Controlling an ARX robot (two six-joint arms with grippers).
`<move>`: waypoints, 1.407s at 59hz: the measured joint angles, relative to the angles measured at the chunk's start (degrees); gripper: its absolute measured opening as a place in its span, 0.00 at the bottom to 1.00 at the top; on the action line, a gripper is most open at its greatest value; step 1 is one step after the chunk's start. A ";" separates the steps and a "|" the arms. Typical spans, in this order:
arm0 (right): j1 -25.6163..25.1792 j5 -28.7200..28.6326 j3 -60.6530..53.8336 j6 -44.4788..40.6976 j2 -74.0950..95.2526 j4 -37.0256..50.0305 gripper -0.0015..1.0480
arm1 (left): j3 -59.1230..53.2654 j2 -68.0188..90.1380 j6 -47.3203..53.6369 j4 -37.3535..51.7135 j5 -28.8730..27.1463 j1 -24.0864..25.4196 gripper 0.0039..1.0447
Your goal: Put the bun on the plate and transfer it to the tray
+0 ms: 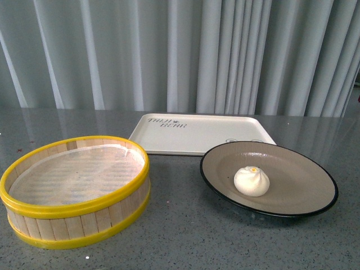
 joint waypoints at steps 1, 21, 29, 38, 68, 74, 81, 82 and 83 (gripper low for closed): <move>0.00 0.00 0.00 0.00 0.00 0.00 0.92 | -0.48 -0.35 0.00 0.07 1.03 0.83 0.04; 0.00 0.00 0.00 0.00 0.00 0.00 0.92 | -1.77 -15.67 0.02 -13.46 2.60 3.39 0.04; 0.00 0.00 0.00 0.00 0.00 0.00 0.92 | -1.79 -20.85 0.02 -18.14 2.60 3.41 0.04; 0.00 0.00 0.00 0.00 0.00 0.00 0.92 | -1.79 -25.55 0.02 -22.58 2.60 3.41 0.04; 0.02 0.00 0.00 0.00 0.00 0.00 0.92 | -1.79 -36.54 0.02 -33.40 2.60 3.41 0.04; 0.00 0.00 0.00 0.00 0.00 0.00 0.92 | -1.79 -38.03 0.02 -34.84 2.58 3.41 0.04; 0.00 0.00 0.00 0.00 0.00 0.00 0.92 | -1.79 -40.02 0.02 -36.85 2.60 3.41 0.04; 0.00 0.00 0.00 0.00 0.00 0.00 0.92 | -1.79 -41.53 0.02 -38.51 2.58 3.41 0.04; 0.00 0.00 0.00 0.02 0.00 0.00 0.92 | -1.79 -42.32 0.02 -39.60 2.51 3.41 0.04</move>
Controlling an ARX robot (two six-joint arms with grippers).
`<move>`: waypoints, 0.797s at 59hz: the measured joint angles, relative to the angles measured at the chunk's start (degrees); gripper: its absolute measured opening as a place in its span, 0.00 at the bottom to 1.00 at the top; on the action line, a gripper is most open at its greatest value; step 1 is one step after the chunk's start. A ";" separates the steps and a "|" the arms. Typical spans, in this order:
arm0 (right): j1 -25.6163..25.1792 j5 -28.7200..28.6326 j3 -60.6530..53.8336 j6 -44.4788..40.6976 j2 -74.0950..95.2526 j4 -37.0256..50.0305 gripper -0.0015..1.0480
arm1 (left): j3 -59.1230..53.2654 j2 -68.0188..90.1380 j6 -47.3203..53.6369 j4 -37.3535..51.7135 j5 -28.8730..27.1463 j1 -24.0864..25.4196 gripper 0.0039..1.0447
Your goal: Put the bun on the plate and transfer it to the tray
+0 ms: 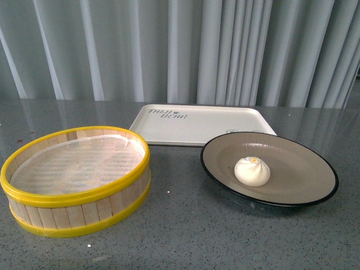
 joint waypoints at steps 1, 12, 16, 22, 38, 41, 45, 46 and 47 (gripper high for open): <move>0.00 0.00 0.00 -0.02 0.00 0.00 0.92 | 0.00 -1.53 0.00 -2.49 0.09 0.00 0.04; 0.02 0.00 0.00 -0.02 0.00 0.00 0.92 | 0.00 -7.17 0.00 -7.06 0.20 0.00 0.04; 0.00 0.00 0.00 -0.02 0.00 0.00 0.92 | 0.00 -7.19 0.00 -7.15 0.20 0.00 0.04; 0.00 0.00 0.00 -0.02 0.00 0.00 0.92 | 0.00 -7.19 0.00 -7.15 0.20 0.00 0.11; 0.00 0.00 0.00 -0.02 0.00 0.00 0.92 | 0.00 -7.19 -0.02 -7.15 0.20 0.00 0.57; 0.02 0.00 0.00 -0.02 0.00 0.00 0.92 | 0.00 -7.19 0.00 -7.15 0.20 0.00 0.66; 0.00 0.00 0.00 -0.02 0.00 0.00 0.92 | 0.00 -7.19 0.00 -7.15 0.20 0.00 0.78; 0.00 0.00 0.00 -0.02 0.00 0.00 0.92 | 0.00 -7.19 0.00 -7.15 0.20 0.00 0.81; 0.00 0.00 0.00 -0.02 0.00 0.00 0.92 | 0.00 -7.19 0.00 -7.15 0.20 0.00 0.85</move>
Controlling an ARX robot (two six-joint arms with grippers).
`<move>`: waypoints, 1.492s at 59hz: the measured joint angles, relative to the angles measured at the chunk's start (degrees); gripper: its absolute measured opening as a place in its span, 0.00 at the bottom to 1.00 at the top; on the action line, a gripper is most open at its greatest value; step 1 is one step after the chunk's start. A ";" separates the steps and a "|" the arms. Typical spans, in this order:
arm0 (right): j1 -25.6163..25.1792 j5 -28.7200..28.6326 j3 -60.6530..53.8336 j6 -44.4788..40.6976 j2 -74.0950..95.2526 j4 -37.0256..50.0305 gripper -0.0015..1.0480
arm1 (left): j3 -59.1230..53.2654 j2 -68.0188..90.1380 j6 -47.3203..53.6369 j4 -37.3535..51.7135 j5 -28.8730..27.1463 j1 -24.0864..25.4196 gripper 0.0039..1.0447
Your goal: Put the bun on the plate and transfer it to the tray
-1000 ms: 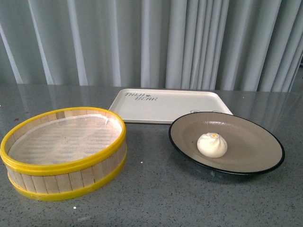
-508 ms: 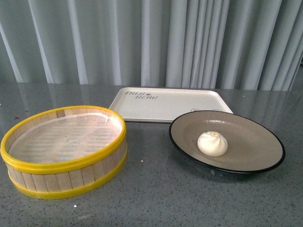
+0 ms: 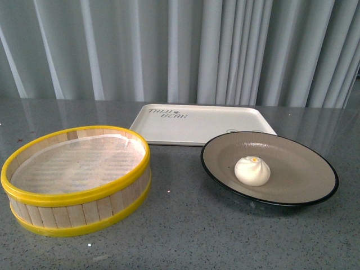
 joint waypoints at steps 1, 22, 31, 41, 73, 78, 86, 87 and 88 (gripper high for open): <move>0.00 0.00 0.00 0.00 0.00 0.00 0.92 | 0.00 0.00 0.00 0.00 0.00 0.00 0.86; 0.00 0.00 0.00 0.00 0.00 0.00 0.92 | 0.00 0.00 0.02 0.00 0.00 0.00 0.94; 0.70 5.33 3.50 3.78 6.56 -6.08 0.92 | 0.00 0.00 0.00 0.00 0.00 0.00 0.94; 0.35 1.14 11.96 -8.31 33.33 1.57 0.92 | 0.00 0.00 0.02 0.00 0.02 0.00 0.94; 5.51 -6.08 28.06 -65.99 72.46 10.27 0.92 | 0.00 -0.02 0.02 0.00 0.00 0.00 0.94; 6.03 -6.14 28.96 -71.67 75.71 10.67 0.92 | 0.00 -0.02 0.02 0.00 0.00 0.00 0.94; 6.43 -6.56 30.80 -78.07 79.62 11.96 0.92 | 0.00 -0.02 0.02 0.00 0.00 0.00 0.94; 6.43 -6.58 31.15 -78.86 80.13 12.22 0.92 | 0.00 -0.02 0.02 0.00 0.00 0.00 0.94; 6.43 -6.71 31.50 -79.25 80.59 12.52 0.92 | 0.00 -0.02 0.02 0.00 0.00 0.00 0.94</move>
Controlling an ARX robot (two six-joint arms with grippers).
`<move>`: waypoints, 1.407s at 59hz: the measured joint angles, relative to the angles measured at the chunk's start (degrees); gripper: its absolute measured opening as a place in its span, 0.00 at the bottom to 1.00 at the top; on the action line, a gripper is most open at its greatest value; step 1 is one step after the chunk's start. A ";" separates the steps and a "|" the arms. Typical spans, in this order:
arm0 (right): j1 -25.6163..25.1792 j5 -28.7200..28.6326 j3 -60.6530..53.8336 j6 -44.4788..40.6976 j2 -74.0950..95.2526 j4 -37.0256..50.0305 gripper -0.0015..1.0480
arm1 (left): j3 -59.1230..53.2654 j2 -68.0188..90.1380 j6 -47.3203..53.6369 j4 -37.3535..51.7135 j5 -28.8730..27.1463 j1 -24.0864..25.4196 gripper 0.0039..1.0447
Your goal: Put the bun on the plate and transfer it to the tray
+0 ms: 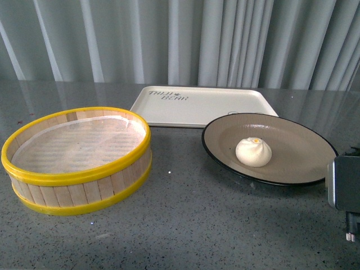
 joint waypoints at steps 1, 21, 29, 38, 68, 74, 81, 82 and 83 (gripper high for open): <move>0.00 -0.07 0.20 -0.22 0.24 0.13 0.92 | 0.00 0.00 0.00 0.00 0.00 0.00 0.94; 1.01 -1.57 5.53 -6.27 7.15 1.16 0.92 | 0.00 0.00 0.00 0.00 0.00 0.00 0.94; 1.36 -1.51 7.26 -7.10 9.77 2.71 0.92 | 0.00 0.00 0.00 0.00 0.00 0.00 0.94; 1.73 -1.51 8.52 -7.89 12.72 4.83 0.92 | 0.00 0.00 0.00 0.00 0.00 0.00 0.94; 2.27 -0.42 3.41 -10.05 17.35 19.50 0.04 | 0.00 0.00 0.00 0.00 0.00 0.00 0.94; 1.75 0.26 1.40 -10.40 17.70 24.44 0.03 | 0.00 0.00 0.00 0.00 0.00 0.00 0.94; 0.87 0.66 -1.66 -11.61 18.23 30.40 0.03 | 0.00 0.00 0.00 0.00 0.00 0.00 0.94; 0.70 0.57 -1.99 -11.98 18.23 31.01 0.03 | 0.00 0.00 0.00 0.00 0.00 0.00 0.94; 0.57 0.35 -2.29 -12.61 18.25 31.85 0.03 | 0.00 0.00 0.00 0.00 0.00 0.00 0.94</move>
